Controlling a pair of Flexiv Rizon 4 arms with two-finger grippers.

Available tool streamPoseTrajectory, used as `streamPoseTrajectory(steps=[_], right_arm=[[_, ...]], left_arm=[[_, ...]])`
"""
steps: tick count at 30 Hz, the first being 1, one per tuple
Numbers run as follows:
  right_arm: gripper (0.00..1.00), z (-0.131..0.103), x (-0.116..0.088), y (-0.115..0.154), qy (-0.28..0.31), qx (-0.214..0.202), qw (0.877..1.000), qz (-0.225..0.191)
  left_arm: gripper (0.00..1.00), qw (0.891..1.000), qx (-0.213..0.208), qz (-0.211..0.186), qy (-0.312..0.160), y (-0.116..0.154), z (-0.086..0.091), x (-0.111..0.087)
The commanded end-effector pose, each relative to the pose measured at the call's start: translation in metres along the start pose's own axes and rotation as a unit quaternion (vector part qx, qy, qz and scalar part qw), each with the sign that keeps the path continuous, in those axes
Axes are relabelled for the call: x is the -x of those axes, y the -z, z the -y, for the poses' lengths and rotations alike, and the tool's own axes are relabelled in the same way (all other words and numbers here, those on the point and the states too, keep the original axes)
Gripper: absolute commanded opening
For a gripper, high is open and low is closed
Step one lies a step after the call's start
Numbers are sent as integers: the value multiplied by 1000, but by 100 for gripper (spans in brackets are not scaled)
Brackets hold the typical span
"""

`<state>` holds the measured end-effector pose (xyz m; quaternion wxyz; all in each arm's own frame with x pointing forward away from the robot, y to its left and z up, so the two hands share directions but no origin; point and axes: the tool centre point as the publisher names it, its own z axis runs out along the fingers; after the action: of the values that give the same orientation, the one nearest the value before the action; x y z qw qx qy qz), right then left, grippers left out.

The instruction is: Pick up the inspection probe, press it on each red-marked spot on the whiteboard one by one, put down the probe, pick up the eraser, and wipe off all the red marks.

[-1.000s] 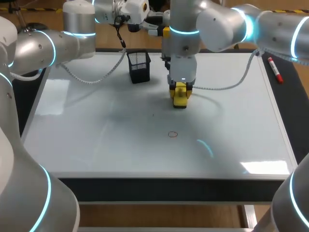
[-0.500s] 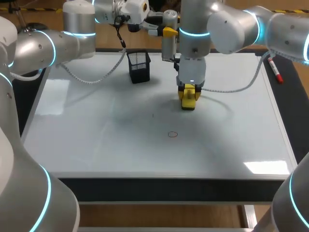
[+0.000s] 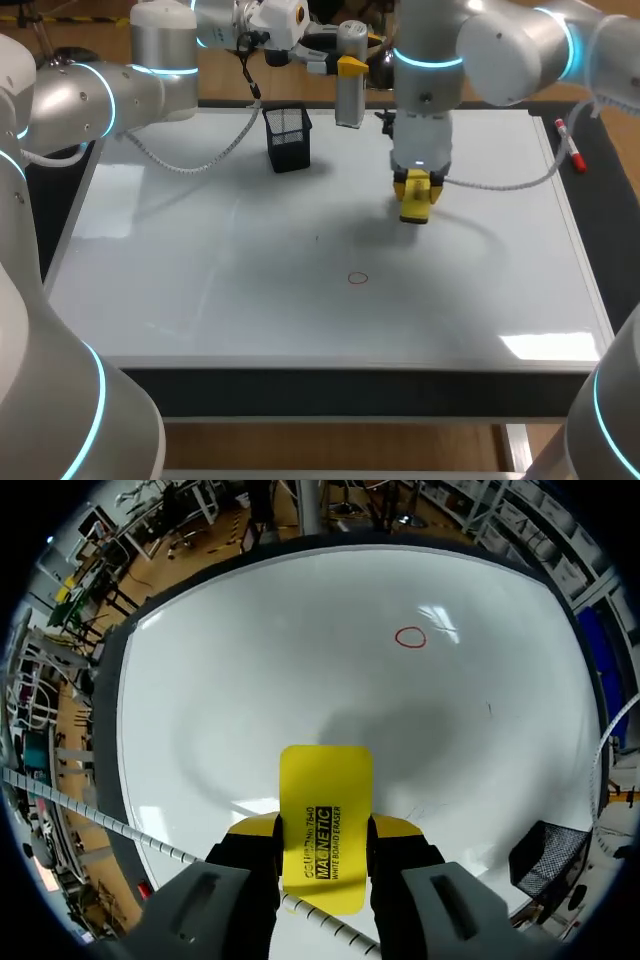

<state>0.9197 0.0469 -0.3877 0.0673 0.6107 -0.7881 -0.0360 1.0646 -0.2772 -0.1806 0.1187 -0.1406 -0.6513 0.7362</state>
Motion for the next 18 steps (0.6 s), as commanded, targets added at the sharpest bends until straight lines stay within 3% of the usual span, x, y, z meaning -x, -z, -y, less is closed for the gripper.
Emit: streamPoseTrajectory(steps=[1, 18], right_arm=[[0, -15, -31, 4, -14, -15, 1000, 10], [0, -52, -115, 2, -104, -17, 994, 12]], left_arm=[[0, 1000, 1, -2, 1, 0, 2, 1], [0, 1000, 1, -2, 1, 0, 2, 1]])
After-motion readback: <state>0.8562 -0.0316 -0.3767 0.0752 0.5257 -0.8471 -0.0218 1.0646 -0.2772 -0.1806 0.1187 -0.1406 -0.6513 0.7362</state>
